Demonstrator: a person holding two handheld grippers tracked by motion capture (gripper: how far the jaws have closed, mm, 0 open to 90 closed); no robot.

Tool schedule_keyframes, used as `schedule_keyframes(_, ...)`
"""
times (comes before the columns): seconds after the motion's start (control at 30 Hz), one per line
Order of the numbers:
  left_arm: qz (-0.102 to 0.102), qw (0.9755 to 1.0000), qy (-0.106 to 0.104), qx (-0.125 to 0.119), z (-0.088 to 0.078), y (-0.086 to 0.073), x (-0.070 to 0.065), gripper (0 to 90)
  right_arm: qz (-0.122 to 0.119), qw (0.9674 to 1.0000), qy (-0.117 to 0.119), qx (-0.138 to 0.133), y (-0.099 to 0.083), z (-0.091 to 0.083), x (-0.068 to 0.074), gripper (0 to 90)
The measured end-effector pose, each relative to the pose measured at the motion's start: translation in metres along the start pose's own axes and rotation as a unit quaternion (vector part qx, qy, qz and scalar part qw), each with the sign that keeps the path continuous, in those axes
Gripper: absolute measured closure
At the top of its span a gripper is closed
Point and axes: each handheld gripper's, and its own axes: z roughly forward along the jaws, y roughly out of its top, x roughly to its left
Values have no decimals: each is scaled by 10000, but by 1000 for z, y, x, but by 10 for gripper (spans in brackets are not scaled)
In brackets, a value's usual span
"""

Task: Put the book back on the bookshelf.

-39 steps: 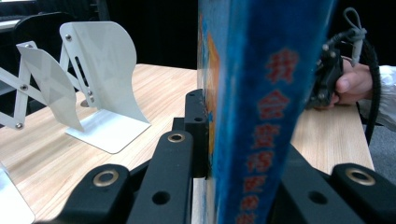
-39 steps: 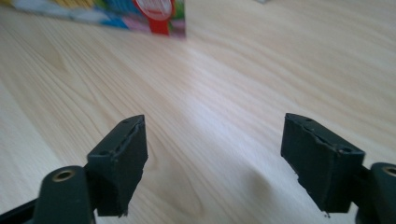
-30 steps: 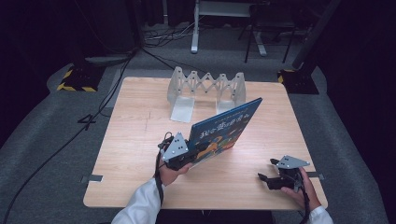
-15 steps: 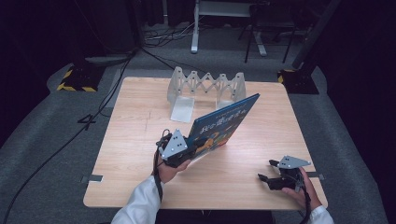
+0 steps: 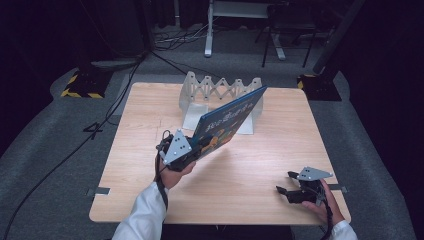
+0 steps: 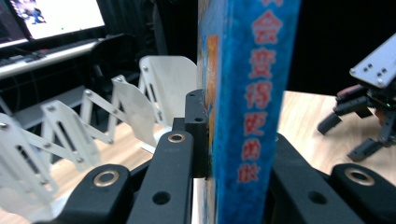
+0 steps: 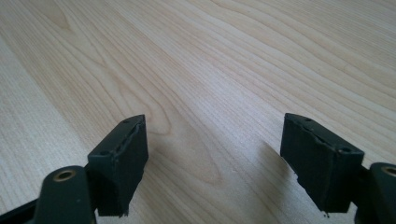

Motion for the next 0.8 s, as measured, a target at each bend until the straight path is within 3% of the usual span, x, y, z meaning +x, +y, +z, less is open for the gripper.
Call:
schedule_keyframes(0.43, -134, 9986, 487, -126, -17, 11, 31, 829, 41, 10000, 33, 22, 0, 0, -1, 230)
schedule_keyframes(0.8, -160, 9965, 816, -30, -24, 10, 51, 829, 124, 9999, 66, 53, 0, 0, -2, 227)
